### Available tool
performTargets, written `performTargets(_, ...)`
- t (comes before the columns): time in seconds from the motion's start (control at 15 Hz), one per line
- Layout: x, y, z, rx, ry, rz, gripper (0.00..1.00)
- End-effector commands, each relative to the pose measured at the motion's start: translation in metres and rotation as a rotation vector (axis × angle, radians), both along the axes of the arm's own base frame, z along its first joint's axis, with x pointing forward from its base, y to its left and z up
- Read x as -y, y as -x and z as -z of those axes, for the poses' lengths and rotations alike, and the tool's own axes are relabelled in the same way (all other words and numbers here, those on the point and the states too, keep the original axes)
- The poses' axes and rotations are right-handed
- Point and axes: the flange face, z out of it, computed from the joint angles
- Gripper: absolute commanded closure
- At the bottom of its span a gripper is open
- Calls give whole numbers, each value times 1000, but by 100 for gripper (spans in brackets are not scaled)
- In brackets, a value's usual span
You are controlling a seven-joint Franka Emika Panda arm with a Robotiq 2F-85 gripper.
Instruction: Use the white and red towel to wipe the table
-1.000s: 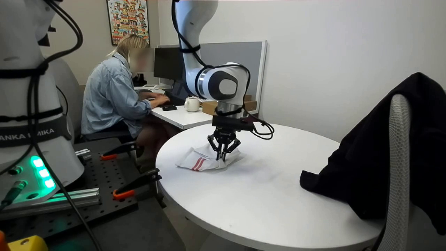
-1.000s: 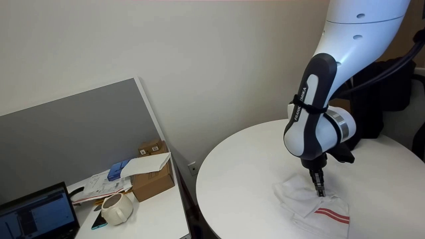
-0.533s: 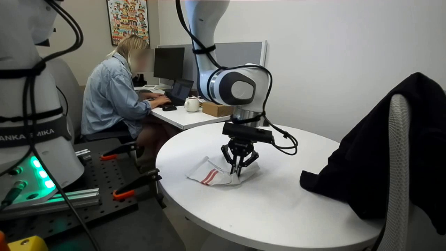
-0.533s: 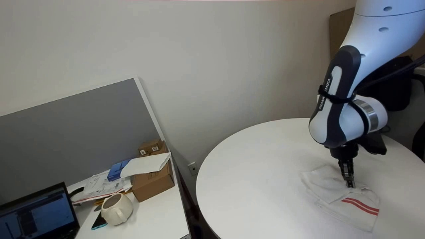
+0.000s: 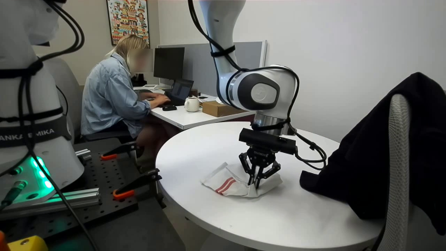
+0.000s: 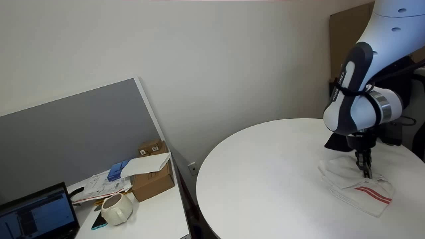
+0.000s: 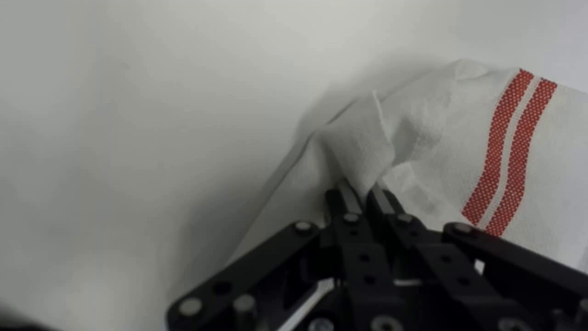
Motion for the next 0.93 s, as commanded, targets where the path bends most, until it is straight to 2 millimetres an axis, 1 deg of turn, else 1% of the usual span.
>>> performTargets(0.0,26,26,25,-62,40,73,98)
performTargets(0.07,27,35,26,-85,40,82,97)
performTargets(0.2,19,55,29,-144,29,55,98)
performTargets(0.33,-1,71,32,-197,-10,-11,98)
performTargets(0.4,-11,75,34,-208,-22,-41,97)
performTargets(0.53,-38,76,35,-206,-46,-106,98)
performTargets(0.67,-68,70,33,-187,-70,-165,98)
performTargets(0.87,-123,70,33,-187,-113,-266,98)
